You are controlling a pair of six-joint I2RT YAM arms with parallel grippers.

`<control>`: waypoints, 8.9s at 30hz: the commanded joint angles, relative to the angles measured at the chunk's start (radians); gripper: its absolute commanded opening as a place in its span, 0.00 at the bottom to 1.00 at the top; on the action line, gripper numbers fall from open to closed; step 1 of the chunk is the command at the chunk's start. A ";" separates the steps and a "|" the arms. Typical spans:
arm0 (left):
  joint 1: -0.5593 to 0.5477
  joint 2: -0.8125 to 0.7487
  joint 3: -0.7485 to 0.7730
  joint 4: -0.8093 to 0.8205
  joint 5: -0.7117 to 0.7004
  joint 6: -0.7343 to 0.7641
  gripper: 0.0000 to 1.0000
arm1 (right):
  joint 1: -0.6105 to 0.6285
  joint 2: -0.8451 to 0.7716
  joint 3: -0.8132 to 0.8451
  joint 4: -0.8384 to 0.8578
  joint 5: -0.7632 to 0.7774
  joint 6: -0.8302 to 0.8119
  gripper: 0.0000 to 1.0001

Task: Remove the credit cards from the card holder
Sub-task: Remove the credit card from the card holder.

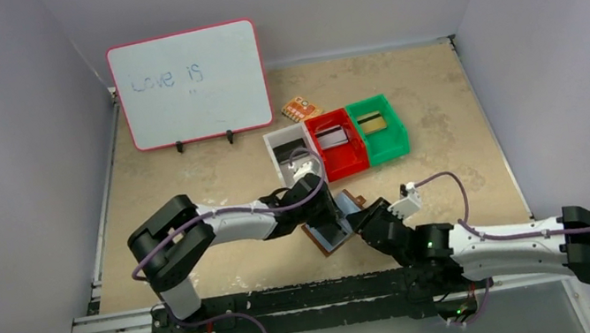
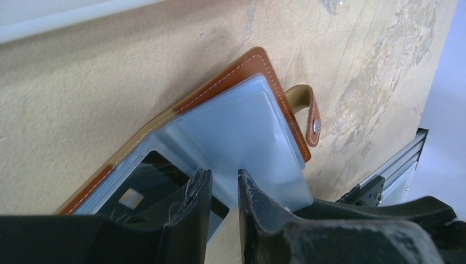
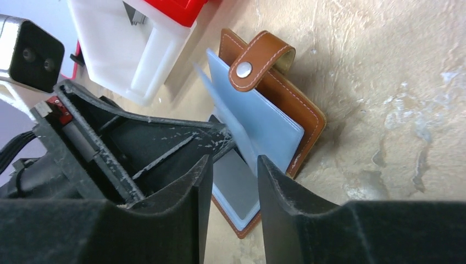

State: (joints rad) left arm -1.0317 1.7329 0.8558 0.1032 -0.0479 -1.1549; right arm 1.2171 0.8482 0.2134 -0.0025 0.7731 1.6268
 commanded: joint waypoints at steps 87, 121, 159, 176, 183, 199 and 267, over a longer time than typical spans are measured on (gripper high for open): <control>-0.091 -0.233 -0.092 -0.312 -0.266 0.008 0.33 | -0.438 0.390 -0.016 0.529 -0.974 -0.549 0.22; -0.093 -0.167 -0.070 -0.328 -0.239 0.063 0.00 | -0.438 0.437 -0.037 0.674 -1.000 -0.440 0.00; -0.101 -0.154 -0.058 -0.339 -0.203 0.093 0.21 | -0.438 0.372 -0.035 0.544 -0.921 -0.425 0.23; -0.110 -0.125 -0.049 -0.407 -0.257 0.096 0.06 | -0.438 0.257 -0.056 0.373 -0.823 -0.393 0.00; -0.111 -0.106 -0.041 -0.412 -0.260 0.101 0.04 | -0.438 0.151 -0.089 0.289 -0.789 -0.374 0.00; -0.113 -0.163 -0.008 -0.408 -0.265 0.123 0.12 | -0.440 0.157 -0.114 0.416 -0.827 -0.361 0.25; -0.142 -0.106 -0.110 -0.228 -0.216 -0.006 0.18 | -0.462 0.242 -0.129 0.541 -0.831 -0.305 0.00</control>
State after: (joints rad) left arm -1.1526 1.6043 0.7853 -0.0685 -0.3031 -1.1431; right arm 0.7578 1.0950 0.0887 0.4919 -0.0620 1.3029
